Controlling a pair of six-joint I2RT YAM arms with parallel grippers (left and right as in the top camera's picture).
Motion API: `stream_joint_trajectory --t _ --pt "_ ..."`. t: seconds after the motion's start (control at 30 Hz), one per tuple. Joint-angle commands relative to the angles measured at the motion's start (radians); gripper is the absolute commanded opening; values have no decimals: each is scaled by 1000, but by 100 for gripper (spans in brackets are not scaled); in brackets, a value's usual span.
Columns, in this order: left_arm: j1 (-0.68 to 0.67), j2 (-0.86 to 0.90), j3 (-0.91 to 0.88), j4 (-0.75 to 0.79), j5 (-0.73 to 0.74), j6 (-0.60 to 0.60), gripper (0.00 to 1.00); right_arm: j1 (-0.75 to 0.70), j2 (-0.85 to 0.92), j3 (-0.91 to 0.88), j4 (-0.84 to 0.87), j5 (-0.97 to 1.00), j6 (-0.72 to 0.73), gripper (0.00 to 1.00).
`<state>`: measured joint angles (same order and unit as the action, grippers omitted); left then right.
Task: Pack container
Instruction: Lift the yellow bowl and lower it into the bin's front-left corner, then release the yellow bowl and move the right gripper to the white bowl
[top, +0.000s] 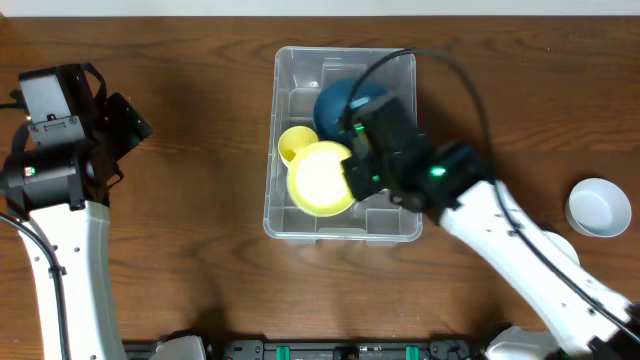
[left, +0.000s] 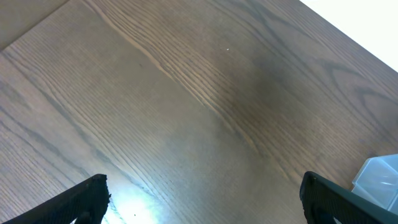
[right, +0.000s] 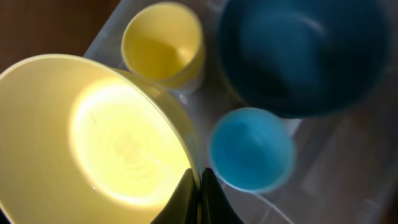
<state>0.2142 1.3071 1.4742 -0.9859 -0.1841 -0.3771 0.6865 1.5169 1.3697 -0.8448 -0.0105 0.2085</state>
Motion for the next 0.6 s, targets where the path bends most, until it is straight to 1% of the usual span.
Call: stream_joint_trajectory --t 0.0,0.17,0.2,0.23,0.27,0.33,0.4,0.5,0.57 --pt "5 6 11 -1 -11 -1 98 43 68 16 17 40 0 1" --pt "5 6 11 -1 -11 -1 98 70 146 16 35 40 0 1" --pt "5 6 11 -1 -11 -1 98 73 156 16 37 40 0 3" --pt "5 6 11 -1 -11 -1 98 74 163 16 37 40 0 12" --pt "5 6 11 -1 -11 -1 98 74 166 16 37 40 0 22" --pt "4 6 11 -1 -11 -1 98 74 162 16 36 40 -9 30" --pt "5 6 11 -1 -11 -1 98 71 147 19 30 41 -16 33" --pt "5 6 11 -1 -11 -1 98 58 103 31 7 46 -15 33" --pt "5 6 11 -1 -11 -1 98 43 58 43 -27 84 5 35"
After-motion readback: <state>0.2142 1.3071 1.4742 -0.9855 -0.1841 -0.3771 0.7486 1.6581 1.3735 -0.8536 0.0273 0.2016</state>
